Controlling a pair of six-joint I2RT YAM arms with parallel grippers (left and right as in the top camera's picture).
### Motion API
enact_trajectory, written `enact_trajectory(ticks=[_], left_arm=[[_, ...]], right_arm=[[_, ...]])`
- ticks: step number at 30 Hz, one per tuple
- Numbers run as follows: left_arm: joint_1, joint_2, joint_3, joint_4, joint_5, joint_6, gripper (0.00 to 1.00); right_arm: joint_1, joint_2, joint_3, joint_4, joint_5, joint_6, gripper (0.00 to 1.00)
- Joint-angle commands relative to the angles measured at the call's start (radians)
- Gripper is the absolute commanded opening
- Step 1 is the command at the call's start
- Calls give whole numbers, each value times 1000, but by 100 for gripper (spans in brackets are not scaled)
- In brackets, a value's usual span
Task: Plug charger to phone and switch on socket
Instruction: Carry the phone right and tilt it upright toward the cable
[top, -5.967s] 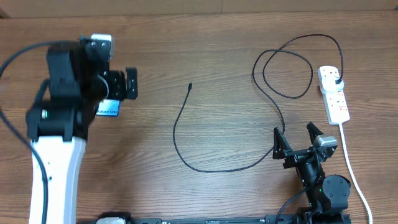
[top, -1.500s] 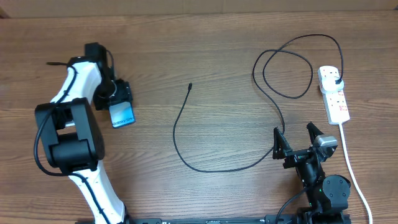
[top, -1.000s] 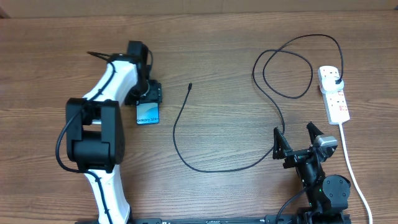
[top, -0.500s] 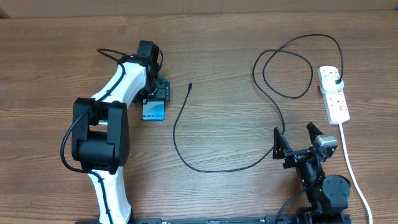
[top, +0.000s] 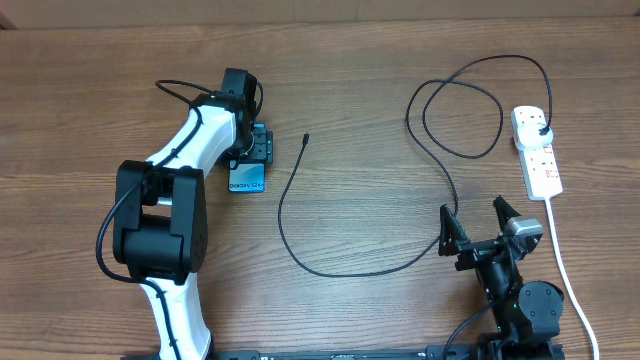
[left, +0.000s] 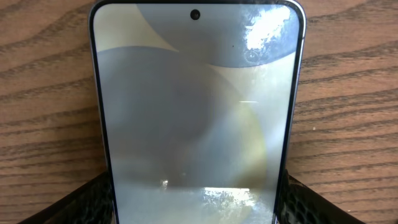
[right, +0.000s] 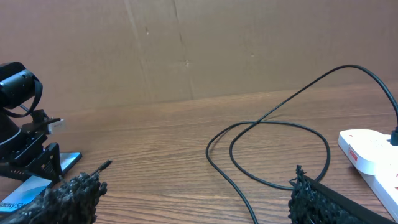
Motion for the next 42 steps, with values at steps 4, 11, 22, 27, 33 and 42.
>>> enact_trajectory(ticks=[4,11,22,27,33,42], left_arm=[[-6,71,17,-64,39,16,71],[-6,71,193,-203,38,16,70],[-6,71,440,-386,79,16,71],[-6,71,483,-397,173,-21,68],[-6,71,519,-401,329,-101,68],[-6,71,525,-409,685,-283,56]], right_arm=[[5,-8,-6,4,-3,-1,100],[5,-8,-6,4,-3,-1,100],[5,-8,-6,4,-3,-1,100],[5,-8,-6,4,-3,-1,100],[5,-8,-6,4,-3,-1,100],[5,-8,-6,4,-3,-1,100]])
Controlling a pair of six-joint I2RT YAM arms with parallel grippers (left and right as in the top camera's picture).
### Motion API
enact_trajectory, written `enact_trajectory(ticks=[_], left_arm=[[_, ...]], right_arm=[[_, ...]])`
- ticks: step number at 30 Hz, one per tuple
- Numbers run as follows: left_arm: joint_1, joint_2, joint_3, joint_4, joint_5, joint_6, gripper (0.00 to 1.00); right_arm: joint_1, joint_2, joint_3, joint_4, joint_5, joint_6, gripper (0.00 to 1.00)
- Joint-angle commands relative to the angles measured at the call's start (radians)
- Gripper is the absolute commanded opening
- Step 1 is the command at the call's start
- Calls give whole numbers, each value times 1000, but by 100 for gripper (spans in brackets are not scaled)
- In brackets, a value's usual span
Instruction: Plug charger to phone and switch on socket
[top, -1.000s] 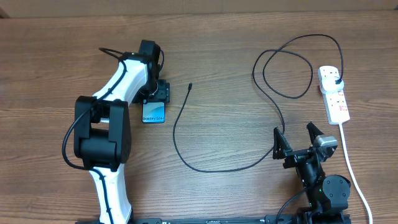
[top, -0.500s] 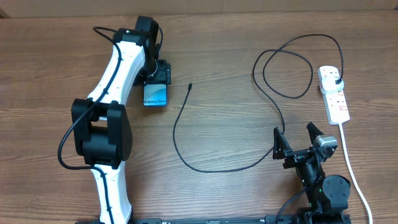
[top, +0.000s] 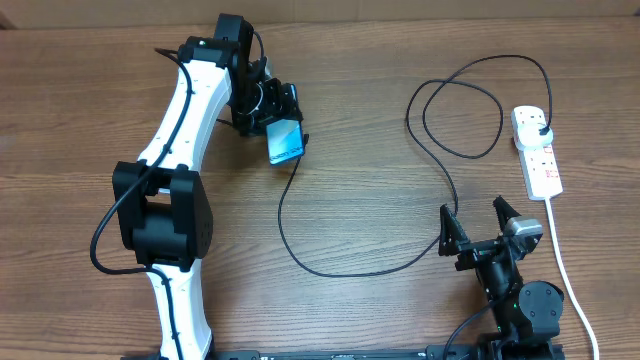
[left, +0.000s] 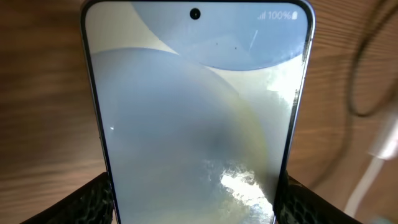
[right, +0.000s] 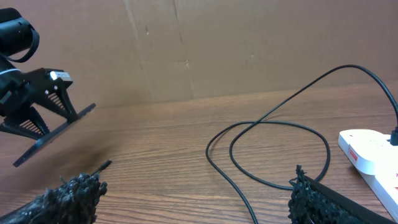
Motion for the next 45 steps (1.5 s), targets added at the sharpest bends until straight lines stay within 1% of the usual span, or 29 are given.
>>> enact_trajectory(ticks=[1,5,6,9,11,13,15,18,20,21,23,29,32,36,45], left_arm=[[-6,-8,34,-10,270,-139,56],[-6,-8,34,-22,353,-197,55],[-6,-8,34,-29,363,-210,56],[-6,-8,34,-46,390,-262,52],[-6,-8,34,-50,408,-266,52],[-6,-8,34,-63,411,-291,51],[-5,-8,34,-87,411,-356,52],[0,-8,34,-89,407,-371,51],[12,-8,34,-92,406,-388,49],[15,-8,34,-92,406,-396,46],[23,-8,34,-92,403,-410,45],[31,-8,34,-92,415,-415,47],[31,-8,34,-92,454,-415,47],[31,-8,34,-92,544,-415,47],[31,-8,34,-92,621,-415,48]], right_arm=[[5,-8,-6,4,-3,-1,100],[5,-8,-6,4,-3,-1,100],[5,-8,-6,4,-3,-1,100],[5,-8,-6,4,-3,-1,100],[5,-8,-6,4,-3,-1,100],[5,-8,-6,4,-3,-1,100],[5,-8,-6,4,-3,-1,100],[5,-8,-6,4,-3,-1,100],[5,-8,-6,4,-3,-1,100],[5,-8,-6,4,-3,-1,100],[5,-8,-6,4,-3,-1,100],[5,-8,-6,4,-3,-1,100],[5,-8,-6,4,-3,-1,100],[5,-8,-6,4,-3,-1,100],[5,-8,-6,4,-3,-1,100]])
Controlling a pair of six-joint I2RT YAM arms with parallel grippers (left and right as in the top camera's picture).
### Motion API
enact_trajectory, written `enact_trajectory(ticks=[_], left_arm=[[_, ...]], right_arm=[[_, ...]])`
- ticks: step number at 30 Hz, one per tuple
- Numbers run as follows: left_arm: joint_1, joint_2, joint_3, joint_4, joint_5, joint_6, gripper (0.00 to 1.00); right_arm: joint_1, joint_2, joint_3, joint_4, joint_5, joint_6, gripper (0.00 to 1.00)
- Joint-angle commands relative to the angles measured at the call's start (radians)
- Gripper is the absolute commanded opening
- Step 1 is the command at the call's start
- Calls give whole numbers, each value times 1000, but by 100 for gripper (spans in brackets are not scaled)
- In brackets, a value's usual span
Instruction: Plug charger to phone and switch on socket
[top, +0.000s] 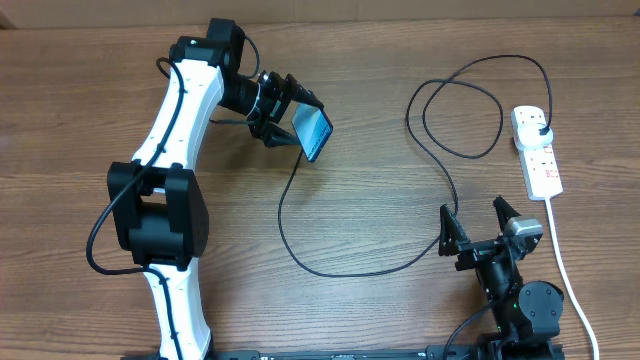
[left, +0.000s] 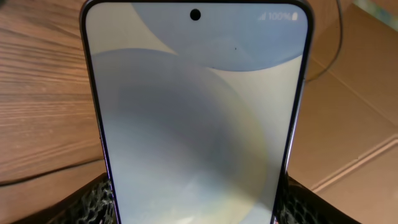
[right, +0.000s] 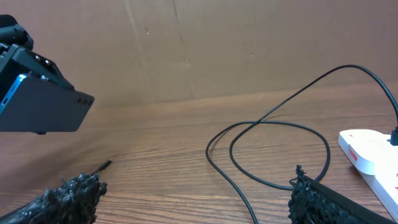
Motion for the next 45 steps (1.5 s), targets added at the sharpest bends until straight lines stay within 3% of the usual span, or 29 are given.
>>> enact_trajectory(ticks=[1,28,45], left_arm=[[3,-8,34,0,90,-7,48],[3,-8,34,-1,287,-31,47],[2,-8,34,0,288,-48,49]], right_arm=[[5,-8,-6,4,-3,-1,100],[5,-8,-6,4,-3,0,100],[5,-8,-6,4,-4,0,100]])
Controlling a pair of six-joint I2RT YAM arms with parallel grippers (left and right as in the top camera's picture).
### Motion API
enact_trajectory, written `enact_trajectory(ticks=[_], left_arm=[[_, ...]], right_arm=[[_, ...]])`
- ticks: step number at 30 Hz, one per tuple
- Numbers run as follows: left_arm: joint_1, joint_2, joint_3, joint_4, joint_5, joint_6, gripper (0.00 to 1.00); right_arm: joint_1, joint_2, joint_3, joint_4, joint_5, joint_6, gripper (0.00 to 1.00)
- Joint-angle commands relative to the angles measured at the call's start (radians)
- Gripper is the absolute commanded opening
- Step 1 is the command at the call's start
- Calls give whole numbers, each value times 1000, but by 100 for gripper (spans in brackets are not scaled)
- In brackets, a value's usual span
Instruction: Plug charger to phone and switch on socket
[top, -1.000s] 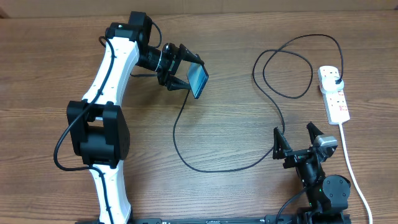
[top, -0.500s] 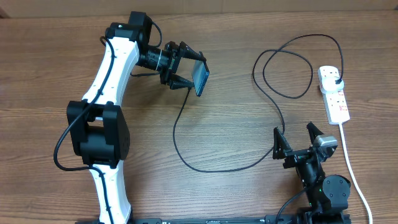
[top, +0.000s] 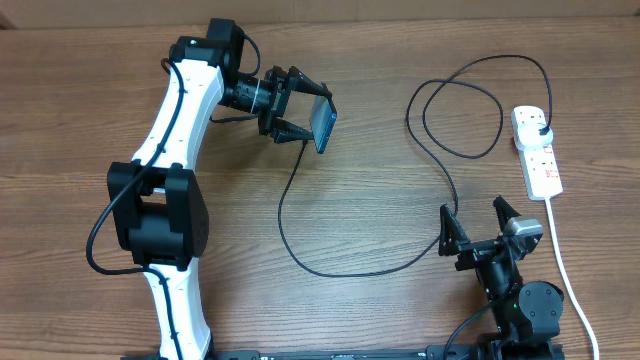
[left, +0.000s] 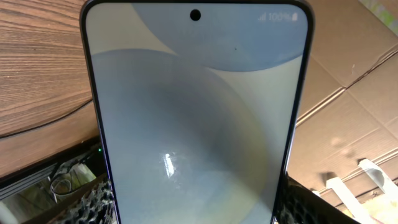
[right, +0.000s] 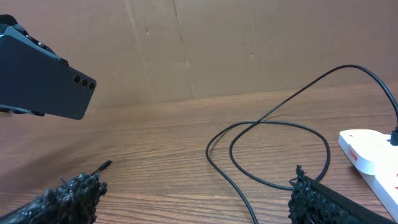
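Note:
My left gripper (top: 300, 112) is shut on the phone (top: 323, 123), holding it off the table and turned nearly on edge. The lit screen (left: 196, 112) fills the left wrist view, with a finger (left: 93, 202) at each lower side. The phone's dark back (right: 43, 84) shows in the right wrist view. The black charger cable (top: 283, 200) lies looped on the table, its loose plug tip (right: 104, 165) below the phone. The other end runs to the white power strip (top: 537, 155). My right gripper (top: 480, 232) rests open near the front edge.
The wooden table (top: 120, 80) is backed by a cardboard wall (right: 249, 50). The strip's white lead (top: 560, 250) runs down the right side past my right arm. A cable loop (top: 460, 120) lies left of the strip.
The phone has turned further on edge and shifted slightly right and up in my left gripper. Its back faces the right wrist camera more fully. The right arm has not moved.
My left gripper first sat on the phone lying flat at the table's left. Then the phone was lifted and carried right, over the cable's loose tip. It was then tilted, and now stands nearly on edge. The right gripper stayed open and still.

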Motion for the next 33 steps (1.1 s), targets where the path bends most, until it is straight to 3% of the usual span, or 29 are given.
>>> enact_trajectory(ticks=[1,17,19,25,33], left_arm=[[2,-8,34,0,56,-13,49],[2,-8,34,1,55,-13,50],[2,-8,34,1,40,-13,50],[2,-8,34,4,-88,-13,50],[2,-8,34,8,-356,-21,50]], right_arm=[[5,-8,-6,4,-4,0,100],[5,-8,-6,4,-27,4,100],[5,-8,-6,4,-34,56,100],[5,-8,-6,5,-66,258,100],[5,-8,-6,19,-230,420,100]])
